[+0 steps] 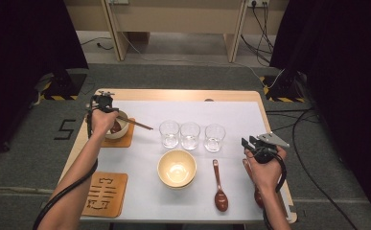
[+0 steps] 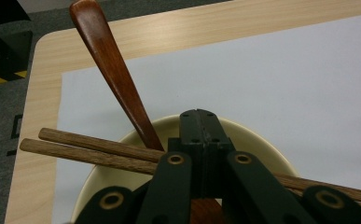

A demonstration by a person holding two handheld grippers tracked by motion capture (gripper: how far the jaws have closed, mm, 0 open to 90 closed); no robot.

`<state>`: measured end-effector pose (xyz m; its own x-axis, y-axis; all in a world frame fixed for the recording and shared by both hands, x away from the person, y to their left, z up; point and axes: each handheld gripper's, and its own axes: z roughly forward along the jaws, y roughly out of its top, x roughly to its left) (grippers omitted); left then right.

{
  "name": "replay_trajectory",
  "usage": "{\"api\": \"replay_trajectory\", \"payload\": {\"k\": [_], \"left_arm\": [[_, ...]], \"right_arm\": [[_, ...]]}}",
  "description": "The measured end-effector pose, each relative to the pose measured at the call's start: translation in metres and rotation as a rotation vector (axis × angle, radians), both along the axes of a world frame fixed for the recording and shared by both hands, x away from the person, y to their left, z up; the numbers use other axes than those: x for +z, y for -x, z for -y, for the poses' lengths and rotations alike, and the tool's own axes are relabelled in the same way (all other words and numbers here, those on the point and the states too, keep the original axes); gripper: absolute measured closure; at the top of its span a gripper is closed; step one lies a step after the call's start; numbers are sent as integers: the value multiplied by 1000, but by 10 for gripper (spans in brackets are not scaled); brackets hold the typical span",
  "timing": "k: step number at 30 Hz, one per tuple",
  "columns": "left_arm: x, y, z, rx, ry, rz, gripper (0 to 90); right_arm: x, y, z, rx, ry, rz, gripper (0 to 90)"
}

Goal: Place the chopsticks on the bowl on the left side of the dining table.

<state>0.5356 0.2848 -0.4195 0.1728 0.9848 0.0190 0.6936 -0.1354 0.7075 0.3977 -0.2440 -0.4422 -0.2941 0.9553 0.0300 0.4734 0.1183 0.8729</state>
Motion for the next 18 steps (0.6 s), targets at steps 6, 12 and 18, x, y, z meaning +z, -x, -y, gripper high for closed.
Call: {"api": "replay_trajectory", "payload": {"k": [6,12,18], "left_arm": [[-2,1,-2,8,-15,-20,890],[-4,5,-4,12,-26,-41,890],[-6,8,-5,16,-37,-58,890]], "right_arm": [[0,0,0,-1,-1,-3,639],[0,0,0,-2,0,-3,640],[0,0,1,-3,0,-2,640]]}}
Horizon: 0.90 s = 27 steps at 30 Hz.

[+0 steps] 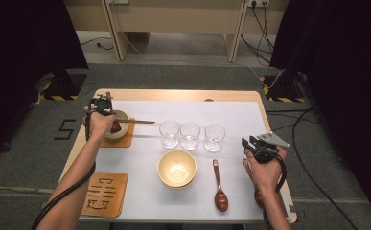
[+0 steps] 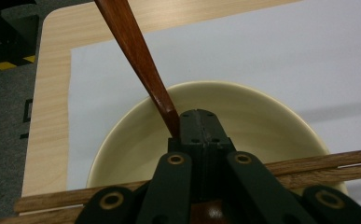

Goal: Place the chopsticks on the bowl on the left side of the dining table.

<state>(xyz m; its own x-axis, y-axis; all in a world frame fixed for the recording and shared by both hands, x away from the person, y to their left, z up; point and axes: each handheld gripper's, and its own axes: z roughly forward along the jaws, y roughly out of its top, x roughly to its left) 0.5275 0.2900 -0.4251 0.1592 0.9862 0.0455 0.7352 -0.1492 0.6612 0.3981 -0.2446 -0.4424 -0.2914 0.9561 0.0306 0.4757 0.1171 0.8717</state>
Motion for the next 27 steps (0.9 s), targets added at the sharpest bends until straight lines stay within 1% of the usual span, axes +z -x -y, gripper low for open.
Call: {"api": "replay_trajectory", "payload": {"k": [9,27], "left_arm": [[-2,3,-2,5,1,-13,890],[-4,3,-1,3,-8,-10,889]], "right_arm": [[0,0,0,1,3,-1,640],[0,0,0,1,2,-1,640]]}}
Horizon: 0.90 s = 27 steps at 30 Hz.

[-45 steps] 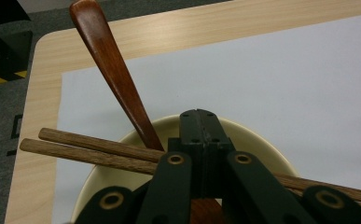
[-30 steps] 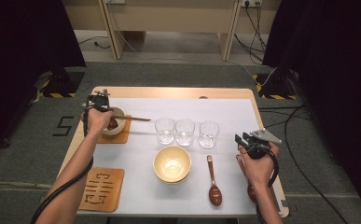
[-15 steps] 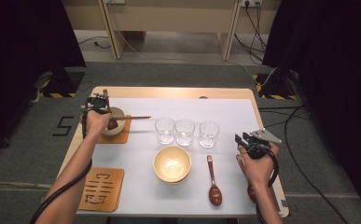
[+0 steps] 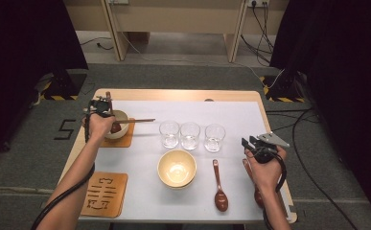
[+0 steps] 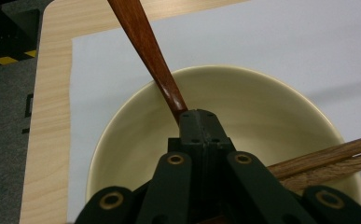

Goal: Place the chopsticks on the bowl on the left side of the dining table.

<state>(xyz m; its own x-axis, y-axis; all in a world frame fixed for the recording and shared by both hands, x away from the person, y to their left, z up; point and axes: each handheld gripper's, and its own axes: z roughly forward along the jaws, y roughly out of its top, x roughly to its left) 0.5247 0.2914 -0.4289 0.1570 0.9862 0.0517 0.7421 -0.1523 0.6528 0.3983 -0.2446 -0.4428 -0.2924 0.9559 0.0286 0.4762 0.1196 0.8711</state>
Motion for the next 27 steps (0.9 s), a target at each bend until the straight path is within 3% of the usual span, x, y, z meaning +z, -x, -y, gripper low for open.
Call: {"api": "replay_trajectory", "payload": {"k": [9,27], "left_arm": [[7,2,12,-36,6,25,889],[0,6,15,-47,-3,1,889]], "right_arm": [[0,0,0,-1,-1,1,640],[1,0,1,-2,-2,0,640]]}}
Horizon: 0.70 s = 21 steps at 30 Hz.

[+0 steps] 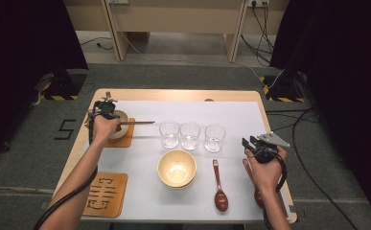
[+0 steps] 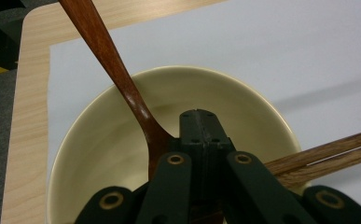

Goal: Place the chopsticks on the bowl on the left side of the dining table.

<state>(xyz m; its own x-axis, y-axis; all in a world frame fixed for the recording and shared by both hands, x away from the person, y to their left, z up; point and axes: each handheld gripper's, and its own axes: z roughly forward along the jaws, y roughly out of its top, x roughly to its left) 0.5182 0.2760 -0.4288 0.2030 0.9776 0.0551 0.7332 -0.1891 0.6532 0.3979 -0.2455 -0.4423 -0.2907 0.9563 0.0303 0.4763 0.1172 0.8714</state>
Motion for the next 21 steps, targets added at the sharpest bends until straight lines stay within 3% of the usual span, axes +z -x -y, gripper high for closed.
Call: {"api": "replay_trajectory", "payload": {"k": [13,21], "left_arm": [[4,5,-11,40,-17,12,889],[4,8,-18,55,-20,-2,889]], "right_arm": [[0,0,1,-4,0,7,641],[0,0,0,0,-1,3,641]]}}
